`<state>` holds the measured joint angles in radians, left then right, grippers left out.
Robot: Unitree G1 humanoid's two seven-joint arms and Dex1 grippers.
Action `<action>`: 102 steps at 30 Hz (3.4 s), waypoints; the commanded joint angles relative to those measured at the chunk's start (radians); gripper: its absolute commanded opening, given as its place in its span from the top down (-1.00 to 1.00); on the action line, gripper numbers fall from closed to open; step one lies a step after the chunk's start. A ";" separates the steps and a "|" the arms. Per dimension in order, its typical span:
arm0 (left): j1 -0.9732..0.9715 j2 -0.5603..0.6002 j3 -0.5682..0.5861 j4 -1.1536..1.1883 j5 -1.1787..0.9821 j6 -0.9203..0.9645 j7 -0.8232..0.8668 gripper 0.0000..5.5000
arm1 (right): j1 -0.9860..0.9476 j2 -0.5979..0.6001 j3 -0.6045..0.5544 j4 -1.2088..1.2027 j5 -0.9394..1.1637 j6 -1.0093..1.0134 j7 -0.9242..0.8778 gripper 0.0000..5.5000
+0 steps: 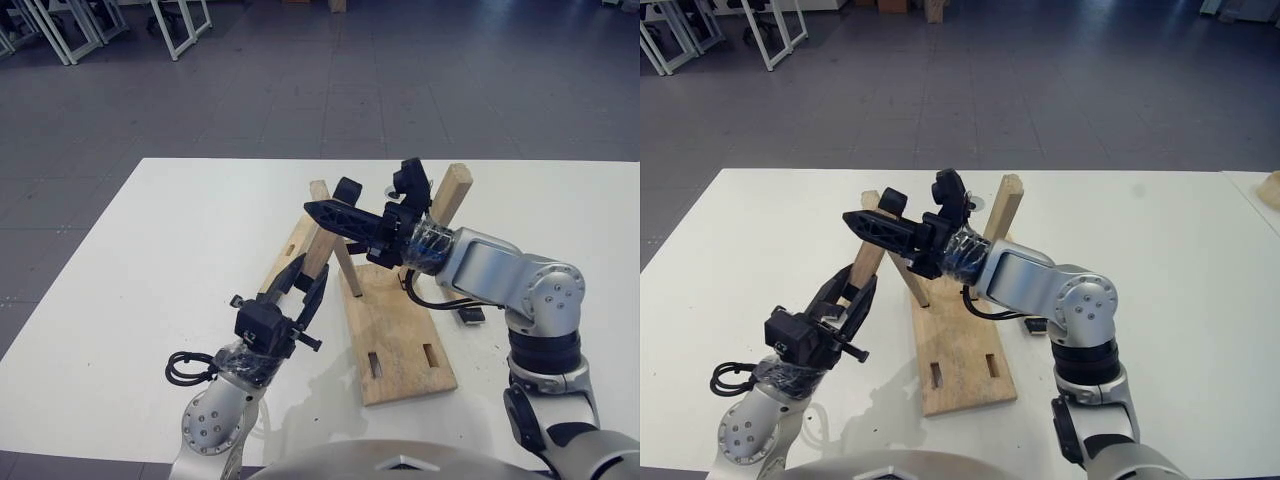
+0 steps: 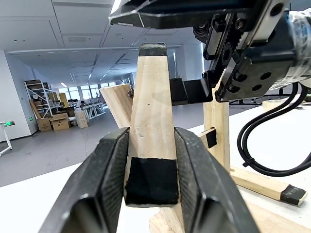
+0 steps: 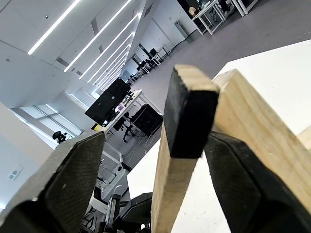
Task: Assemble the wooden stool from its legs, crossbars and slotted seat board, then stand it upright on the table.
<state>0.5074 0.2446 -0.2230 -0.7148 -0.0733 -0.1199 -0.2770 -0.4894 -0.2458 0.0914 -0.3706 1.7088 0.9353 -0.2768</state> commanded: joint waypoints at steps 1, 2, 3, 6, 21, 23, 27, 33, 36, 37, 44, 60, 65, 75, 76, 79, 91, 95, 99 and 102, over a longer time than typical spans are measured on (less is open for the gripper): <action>0.014 0.001 -0.010 0.013 -0.002 0.001 -0.002 0.52 | -0.006 0.010 0.012 -0.002 -0.005 -0.024 0.007 0.04; 0.017 0.000 -0.013 0.013 0.000 0.000 0.000 0.52 | -0.006 0.010 0.013 -0.004 -0.002 -0.027 0.007 0.12; 0.017 -0.001 -0.015 0.012 0.001 0.000 0.001 0.52 | -0.006 0.010 0.014 -0.003 -0.001 -0.030 0.008 0.22; 0.013 -0.006 -0.024 0.011 0.005 0.004 0.006 0.52 | -0.009 0.005 0.016 0.005 -0.004 -0.031 0.015 0.42; -0.032 0.020 -0.025 -0.011 -0.117 0.149 -0.036 0.10 | -0.008 0.014 0.001 0.028 -0.063 -0.052 0.039 0.85; -0.034 0.030 -0.003 -0.012 -0.144 0.193 -0.039 0.00 | -0.002 0.010 -0.006 0.026 -0.071 -0.055 0.039 0.85; -0.015 0.037 0.098 0.045 -0.212 0.283 -0.015 -0.11 | 0.071 -0.071 -0.070 -0.044 -0.012 -0.053 0.026 0.85; -0.019 -0.054 0.242 0.105 -0.307 0.447 0.139 -0.11 | 0.366 -0.372 -0.247 -0.257 0.132 -0.018 0.072 0.85; -0.075 -0.089 0.229 0.139 -0.251 0.474 0.207 -0.11 | 0.429 -0.528 -0.308 -0.199 -0.202 -0.035 0.145 0.85; -0.104 -0.104 0.225 0.159 -0.223 0.489 0.243 -0.11 | 0.411 -0.547 -0.280 -0.158 -0.387 -0.099 0.140 0.85; -0.188 -0.154 0.171 0.229 -0.127 0.527 0.315 -0.11 | 0.233 -0.327 -0.036 0.101 -0.996 -0.428 0.173 0.85; -0.222 -0.155 0.162 0.267 -0.078 0.545 0.293 -0.11 | 0.273 -0.120 -0.058 0.356 -1.322 -0.590 0.390 0.85; -0.229 -0.162 0.157 0.277 -0.064 0.540 0.291 -0.11 | 0.265 -0.086 -0.068 0.328 -1.351 -0.568 0.403 0.85; -0.228 -0.153 0.164 0.279 -0.061 0.546 0.271 -0.11 | 0.291 -0.041 -0.094 0.220 -1.378 -0.505 0.397 0.85; -0.228 -0.153 0.164 0.279 -0.060 0.547 0.270 -0.11 | 0.294 -0.037 -0.095 0.214 -1.379 -0.500 0.398 0.85; -0.229 -0.153 0.163 0.278 -0.058 0.550 0.270 -0.11 | 0.312 -0.029 -0.096 0.206 -1.388 -0.493 0.401 0.85; -0.229 -0.155 0.165 0.278 -0.054 0.554 0.267 -0.11 | 0.344 -0.036 -0.135 0.223 -1.430 -0.509 0.424 0.85; -0.229 -0.159 0.166 0.282 -0.055 0.555 0.268 -0.11 | 0.362 -0.021 -0.137 0.300 -1.450 -0.554 0.433 0.85; -0.234 -0.158 0.166 0.291 -0.055 0.553 0.265 -0.11 | 0.377 0.009 -0.130 0.396 -1.471 -0.618 0.435 0.85; -0.237 -0.156 0.166 0.298 -0.055 0.551 0.261 -0.11 | 0.386 0.031 -0.125 0.464 -1.490 -0.676 0.438 0.85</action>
<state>0.2811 0.0869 -0.0627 -0.4346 -0.1336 0.4229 -0.0043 -0.1491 -0.2382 -0.0479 -0.0078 0.2512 0.2458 0.1627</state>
